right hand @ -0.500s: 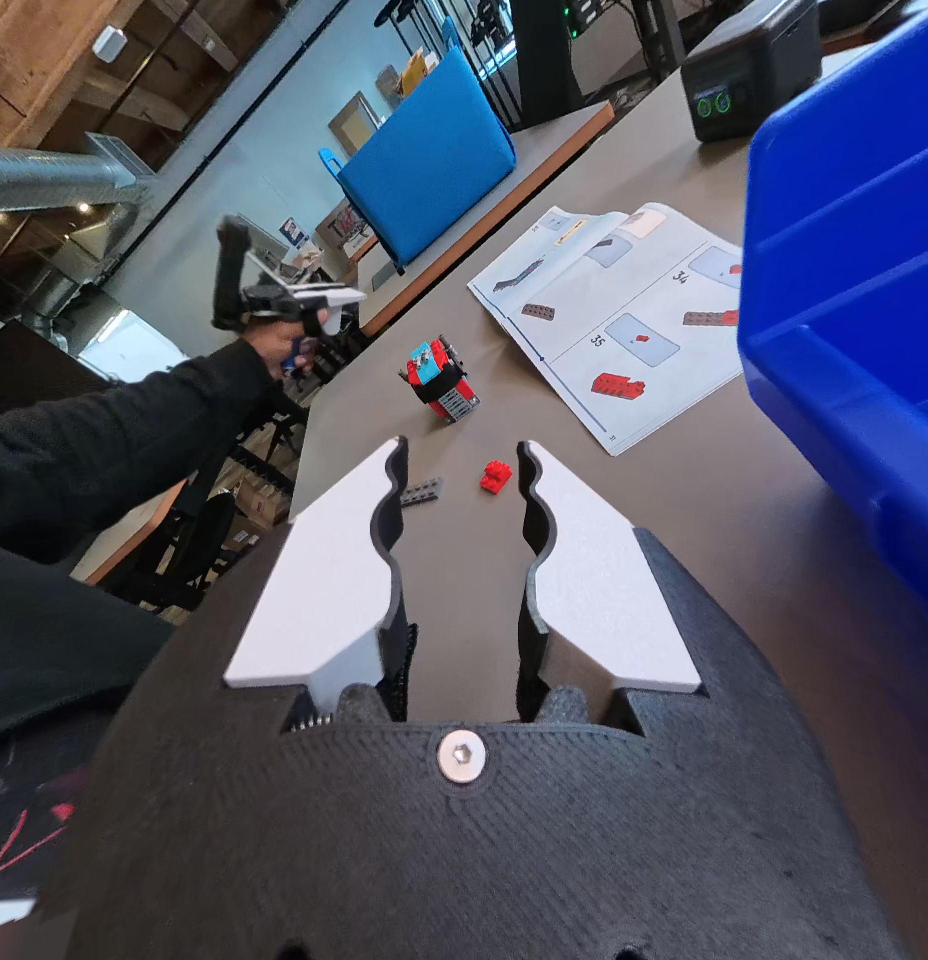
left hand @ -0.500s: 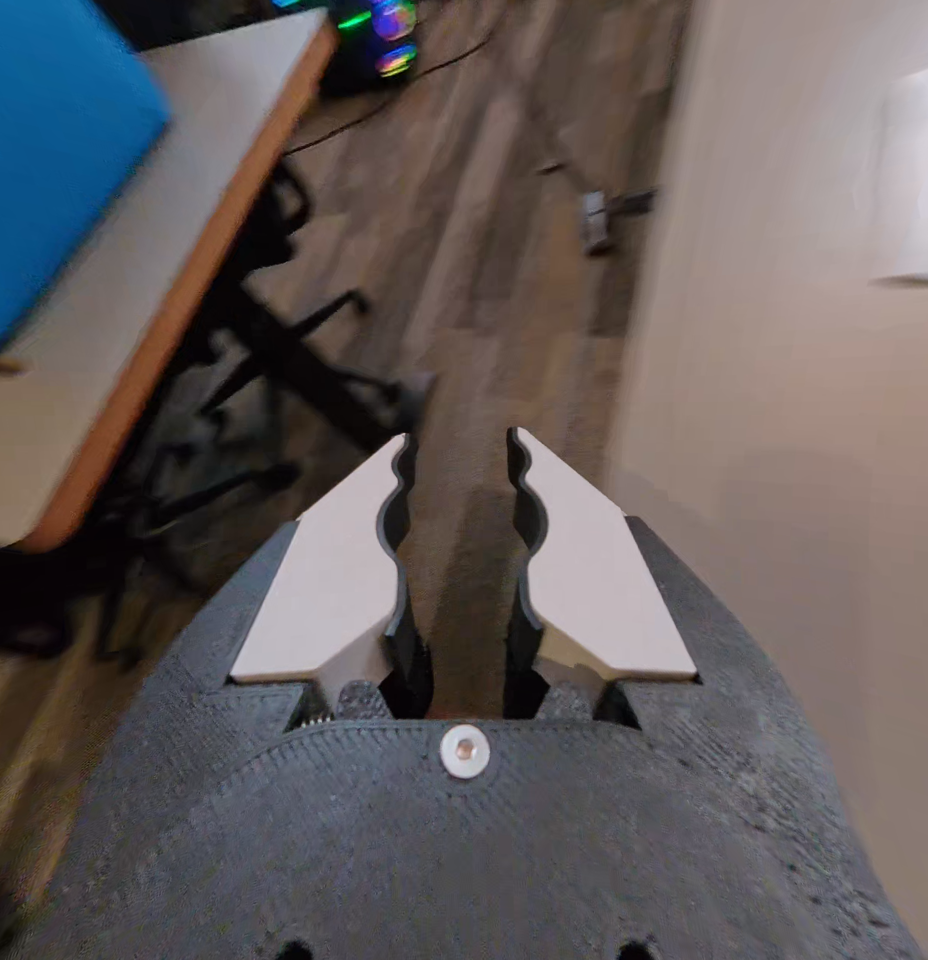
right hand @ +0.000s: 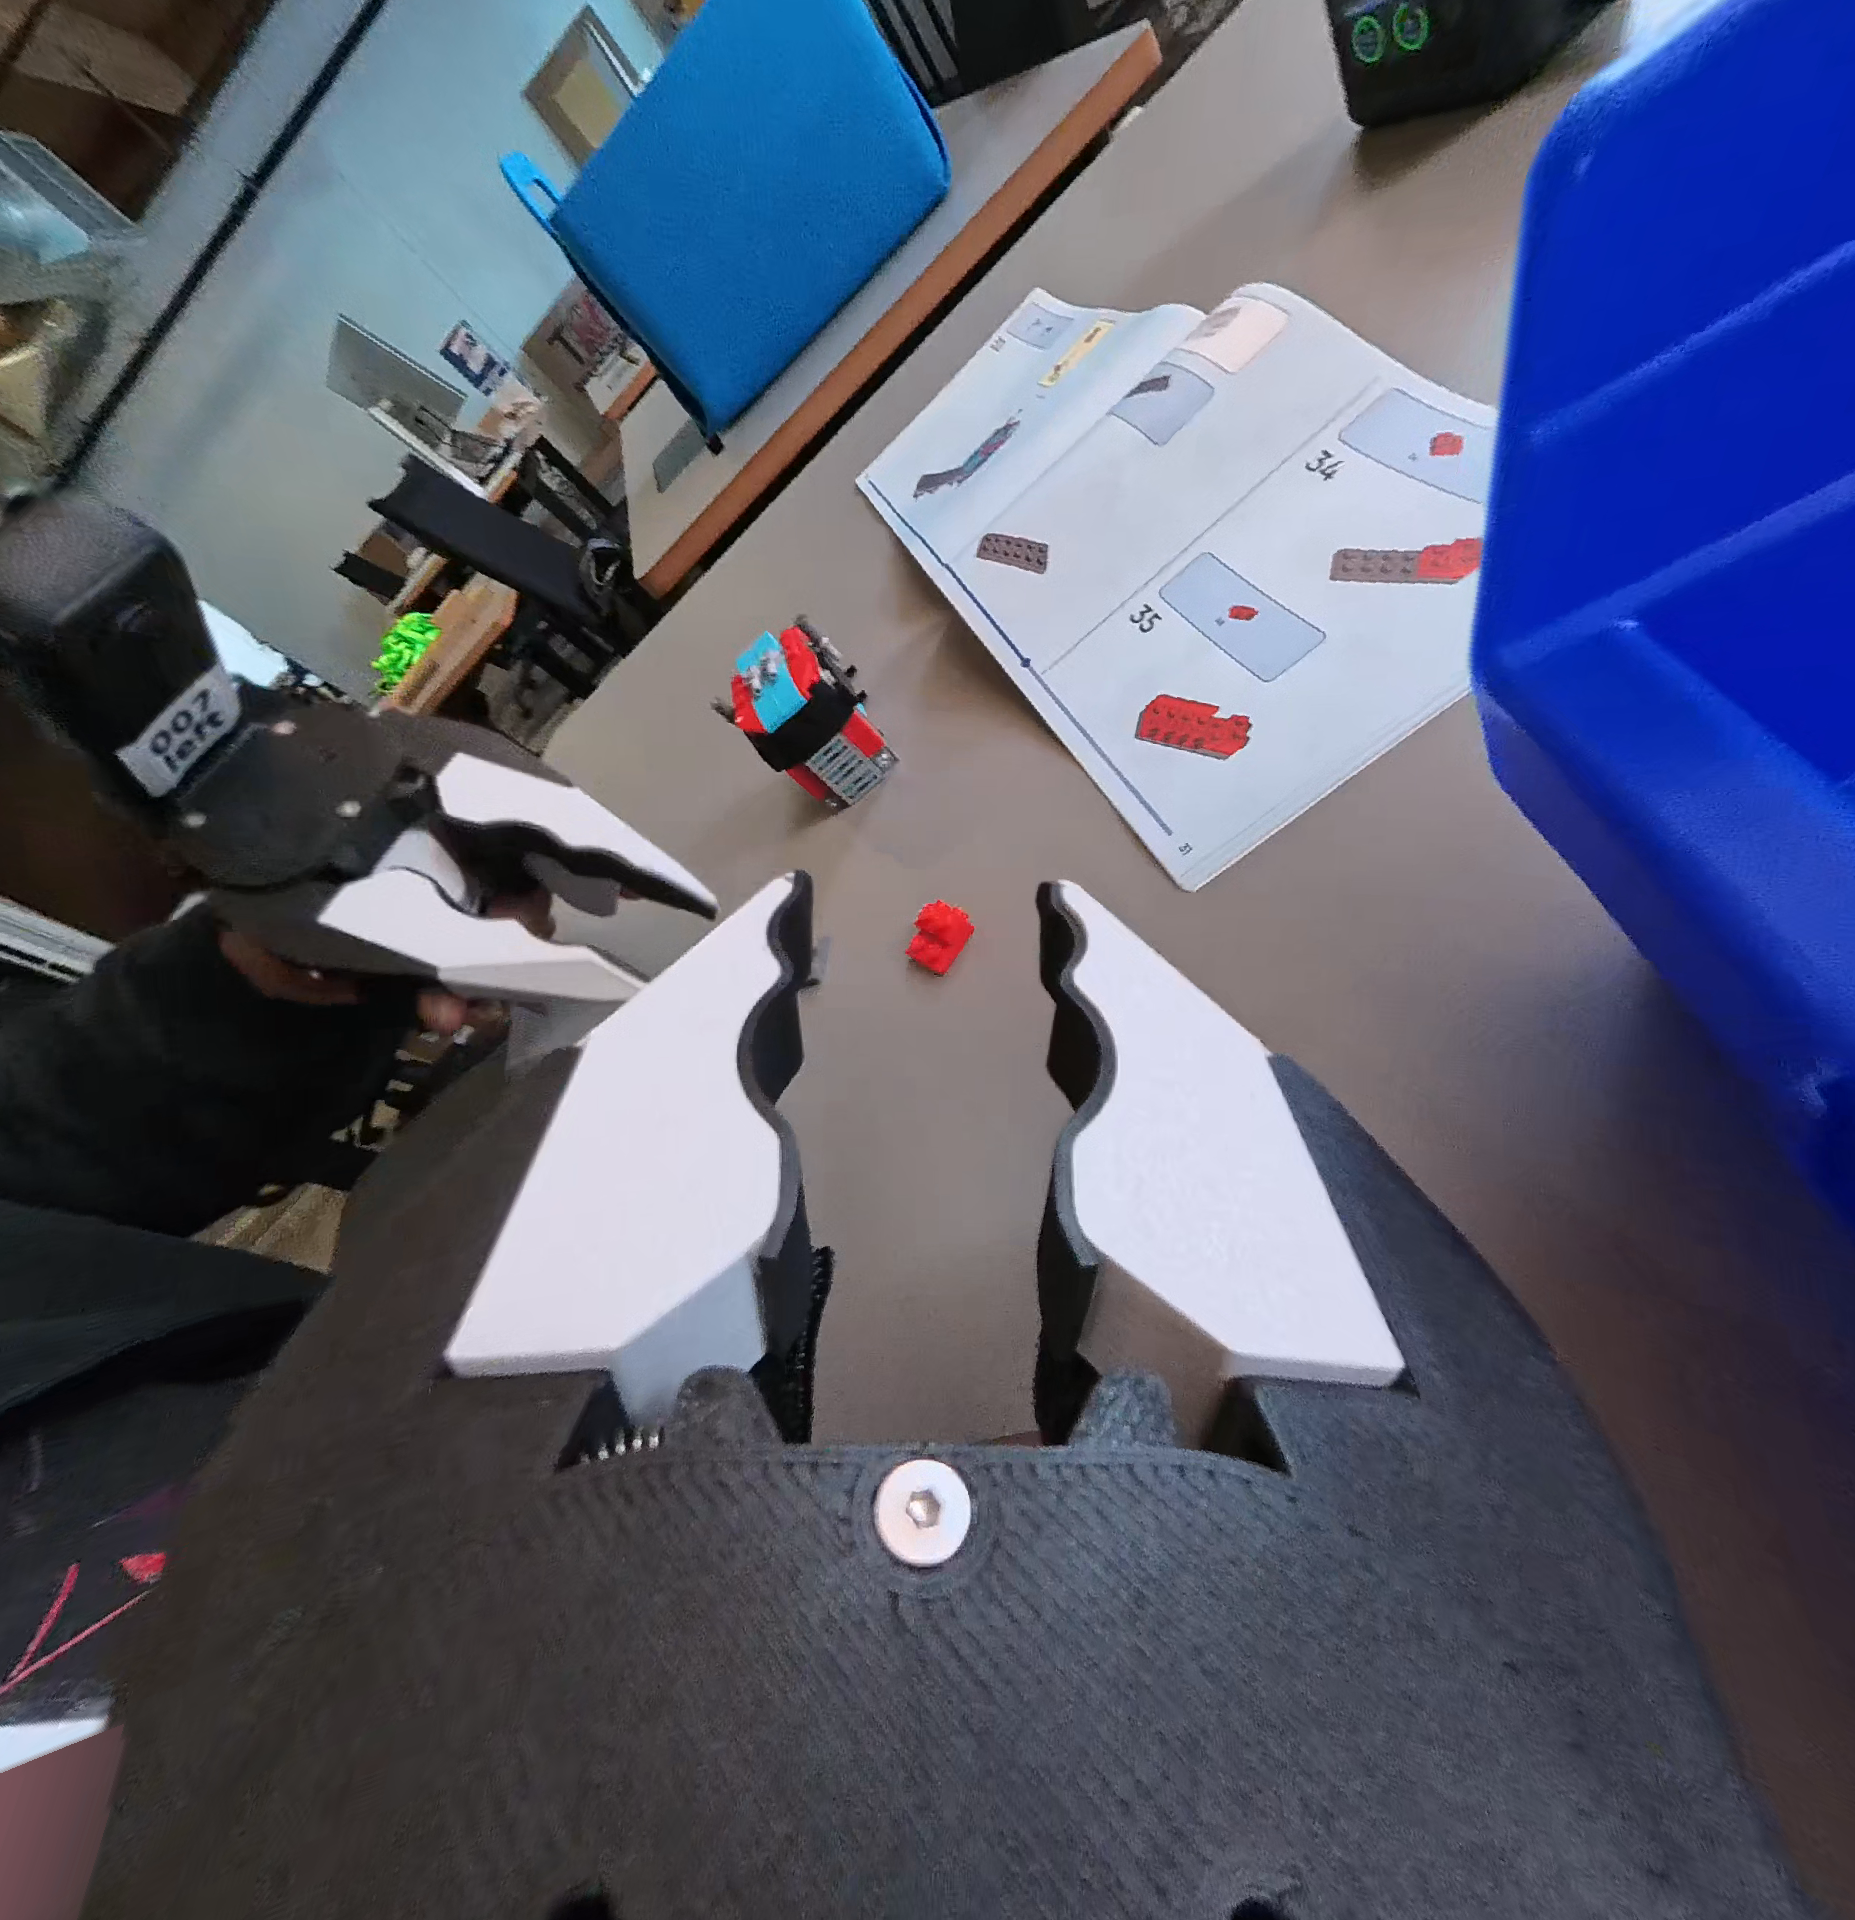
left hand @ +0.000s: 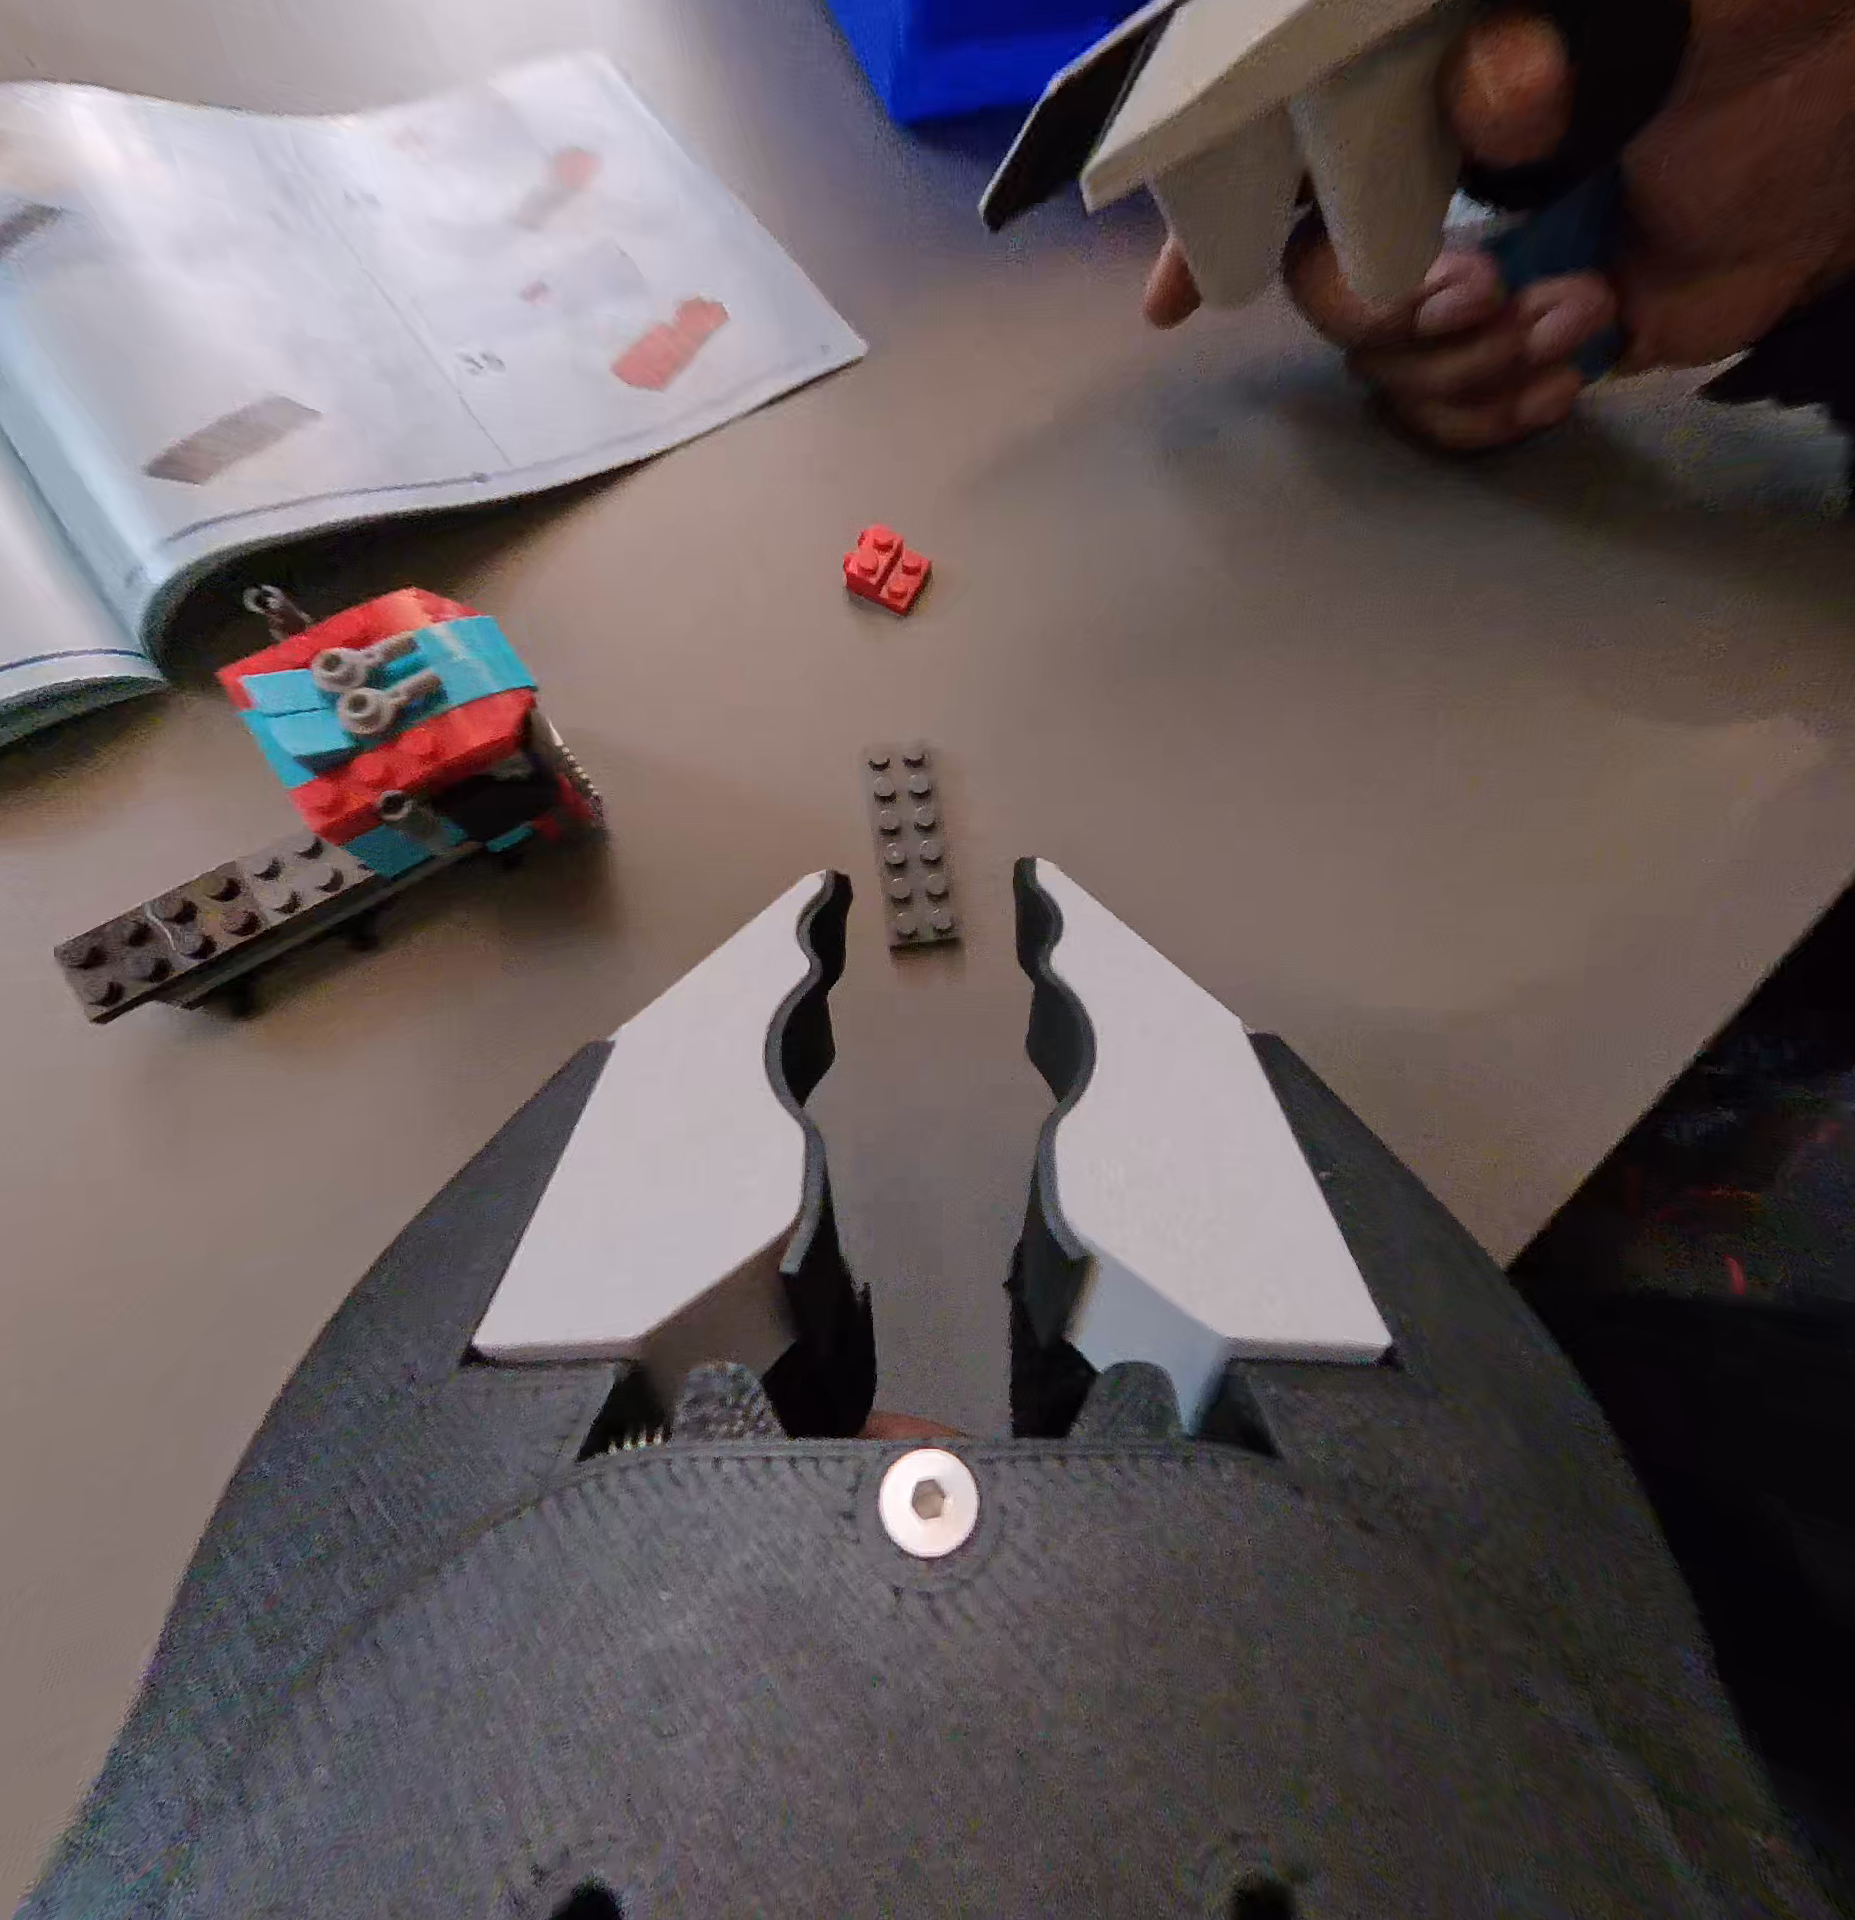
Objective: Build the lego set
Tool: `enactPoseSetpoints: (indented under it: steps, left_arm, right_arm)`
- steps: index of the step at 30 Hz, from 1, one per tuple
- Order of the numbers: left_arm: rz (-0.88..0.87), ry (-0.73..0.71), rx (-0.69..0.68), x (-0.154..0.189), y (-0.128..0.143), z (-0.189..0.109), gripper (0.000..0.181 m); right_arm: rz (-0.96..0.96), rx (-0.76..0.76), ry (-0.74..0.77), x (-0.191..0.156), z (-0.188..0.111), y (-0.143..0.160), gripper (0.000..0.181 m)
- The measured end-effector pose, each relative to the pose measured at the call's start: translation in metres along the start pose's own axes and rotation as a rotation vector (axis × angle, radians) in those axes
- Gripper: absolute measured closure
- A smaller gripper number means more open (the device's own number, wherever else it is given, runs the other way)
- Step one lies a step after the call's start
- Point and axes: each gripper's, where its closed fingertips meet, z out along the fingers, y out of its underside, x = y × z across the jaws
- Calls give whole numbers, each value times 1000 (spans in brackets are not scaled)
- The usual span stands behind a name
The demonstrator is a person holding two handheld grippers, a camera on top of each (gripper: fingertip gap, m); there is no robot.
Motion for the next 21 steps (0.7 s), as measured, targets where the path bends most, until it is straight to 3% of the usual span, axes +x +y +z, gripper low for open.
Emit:
enactPoseSetpoints:
  steps: [4,7,9,14,21]
  left_arm:
    - [2,-35,-88,-2,12,20,150]
    - [30,-63,-85,-2,10,24,165]
    - [45,-58,-84,0,8,26,165]
    - [12,87,-30,11,1,28,165]
    - [27,299,97,16,-22,14,165]
  right_arm:
    - [-13,-17,43,4,7,0,138]
    - [-40,-43,64,4,13,2,137]
    - [-62,-65,69,2,15,4,137]
    - [-121,-107,21,-8,17,11,136]
    - [-295,-224,-163,-40,19,31,132]
